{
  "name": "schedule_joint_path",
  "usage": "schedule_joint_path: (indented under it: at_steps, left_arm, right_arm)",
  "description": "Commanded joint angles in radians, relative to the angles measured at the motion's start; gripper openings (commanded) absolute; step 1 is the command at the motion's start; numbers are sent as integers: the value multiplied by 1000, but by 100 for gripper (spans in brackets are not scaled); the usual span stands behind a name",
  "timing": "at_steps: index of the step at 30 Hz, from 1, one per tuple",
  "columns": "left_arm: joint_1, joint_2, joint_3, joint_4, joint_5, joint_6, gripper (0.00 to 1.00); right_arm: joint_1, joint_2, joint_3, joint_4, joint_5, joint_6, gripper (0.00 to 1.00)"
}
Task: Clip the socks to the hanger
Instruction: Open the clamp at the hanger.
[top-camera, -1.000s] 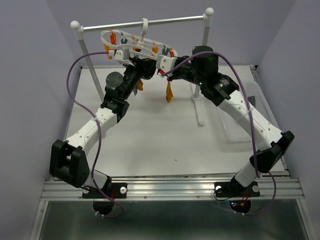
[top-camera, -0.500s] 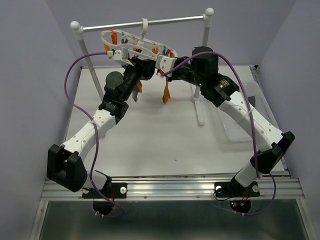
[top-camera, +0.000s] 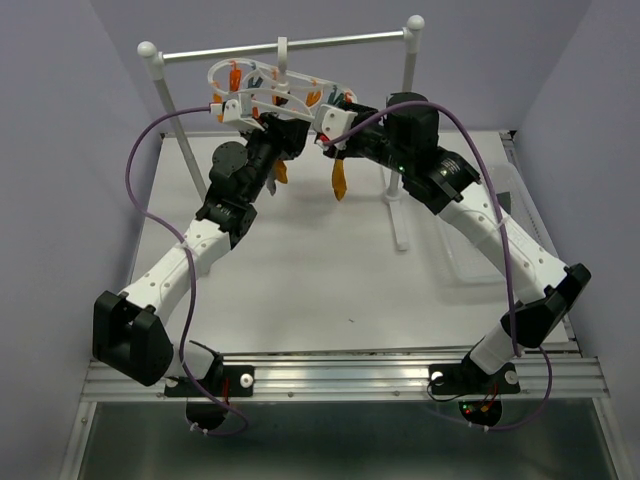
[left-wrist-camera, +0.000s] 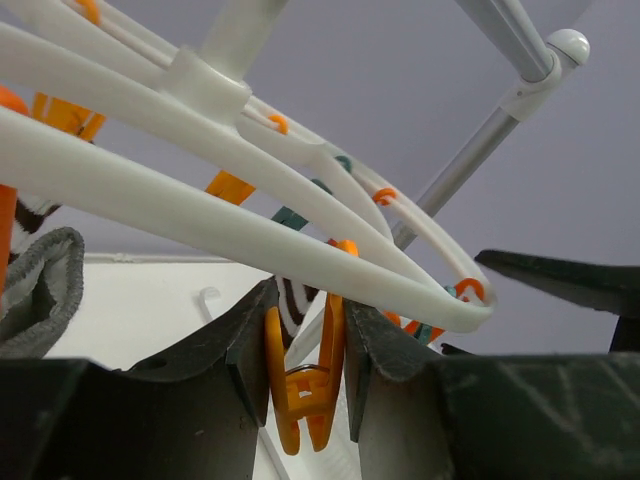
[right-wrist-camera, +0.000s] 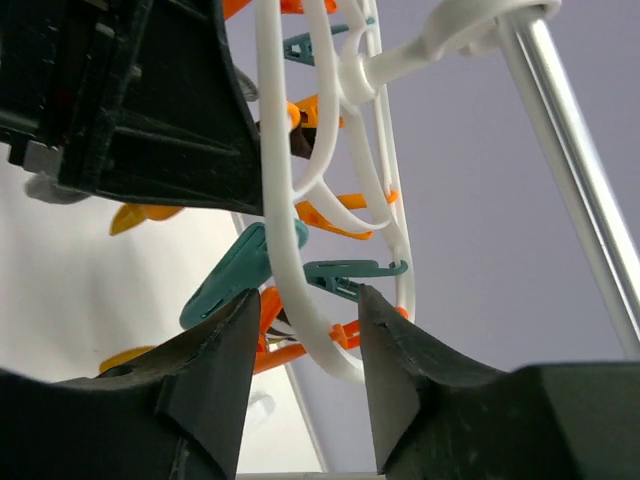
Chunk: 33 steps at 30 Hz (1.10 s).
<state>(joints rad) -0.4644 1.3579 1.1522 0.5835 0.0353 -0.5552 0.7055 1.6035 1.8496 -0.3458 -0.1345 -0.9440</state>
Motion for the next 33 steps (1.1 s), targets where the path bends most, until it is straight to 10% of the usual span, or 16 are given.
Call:
schedule_joint_path:
  at_steps: [1,8,28,33]
  left_arm:
    - [7,-55,32,13,-74,-12,0]
    - [6,-62,15,15,-78,-23,0]
    - [4,-39,66,-88,-115,-92,0]
    - [3,-57,52,-90,-124,-88,0]
  right_arm:
    - [-3,-53,-7,54,35,31,57]
    - [-3,-109,-36,38,33,85,100]
    - [-3,-439,-421,-122,809,915,100]
    - [-124,-494,-507,-183,808,1119,100]
